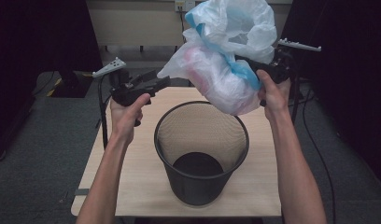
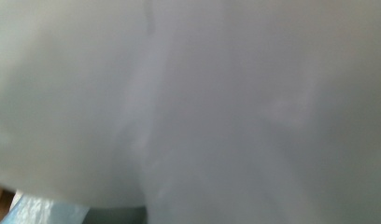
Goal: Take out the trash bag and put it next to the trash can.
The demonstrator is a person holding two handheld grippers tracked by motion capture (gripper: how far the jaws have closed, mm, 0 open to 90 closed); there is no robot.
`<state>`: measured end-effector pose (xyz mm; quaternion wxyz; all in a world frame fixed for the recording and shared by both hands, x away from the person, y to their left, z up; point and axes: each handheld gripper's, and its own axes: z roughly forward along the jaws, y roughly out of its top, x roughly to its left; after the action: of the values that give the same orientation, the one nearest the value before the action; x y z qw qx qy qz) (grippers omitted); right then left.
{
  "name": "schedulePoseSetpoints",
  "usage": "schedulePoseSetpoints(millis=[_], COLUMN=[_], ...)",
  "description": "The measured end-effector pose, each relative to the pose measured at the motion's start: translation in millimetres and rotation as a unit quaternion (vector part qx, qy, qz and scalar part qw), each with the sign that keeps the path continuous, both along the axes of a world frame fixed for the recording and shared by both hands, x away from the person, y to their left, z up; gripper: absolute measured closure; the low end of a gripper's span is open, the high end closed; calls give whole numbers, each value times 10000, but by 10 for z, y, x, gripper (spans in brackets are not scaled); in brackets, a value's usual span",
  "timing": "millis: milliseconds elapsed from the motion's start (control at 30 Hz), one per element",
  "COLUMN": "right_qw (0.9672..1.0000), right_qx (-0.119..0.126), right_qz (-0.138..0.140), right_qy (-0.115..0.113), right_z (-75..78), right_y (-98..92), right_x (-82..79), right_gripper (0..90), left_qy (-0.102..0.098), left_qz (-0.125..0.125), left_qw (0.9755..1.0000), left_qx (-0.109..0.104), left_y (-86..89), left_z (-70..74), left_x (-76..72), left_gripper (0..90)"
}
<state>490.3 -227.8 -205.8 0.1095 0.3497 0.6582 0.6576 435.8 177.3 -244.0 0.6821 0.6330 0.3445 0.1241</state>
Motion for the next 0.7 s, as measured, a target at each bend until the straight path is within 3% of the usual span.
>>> schedulePoseSetpoints(millis=[267,400,700], right_qw=[9994,9988,9974], right_qx=[-67,-144,-224], right_qz=[-331,-433,-562], right_qy=[87,195,380], right_z=[-58,-190,-441], right_y=[-112,-144,-249], right_x=[104,152,162], right_gripper=[883,883,883], left_qy=[66,170,472], left_qz=[188,355,752], left_qw=[9995,9975,9918], left_qx=[261,580,919], left_y=[179,257,463], left_z=[-174,-316,-659], left_x=[-76,-95,-66], left_gripper=[230,222,209])
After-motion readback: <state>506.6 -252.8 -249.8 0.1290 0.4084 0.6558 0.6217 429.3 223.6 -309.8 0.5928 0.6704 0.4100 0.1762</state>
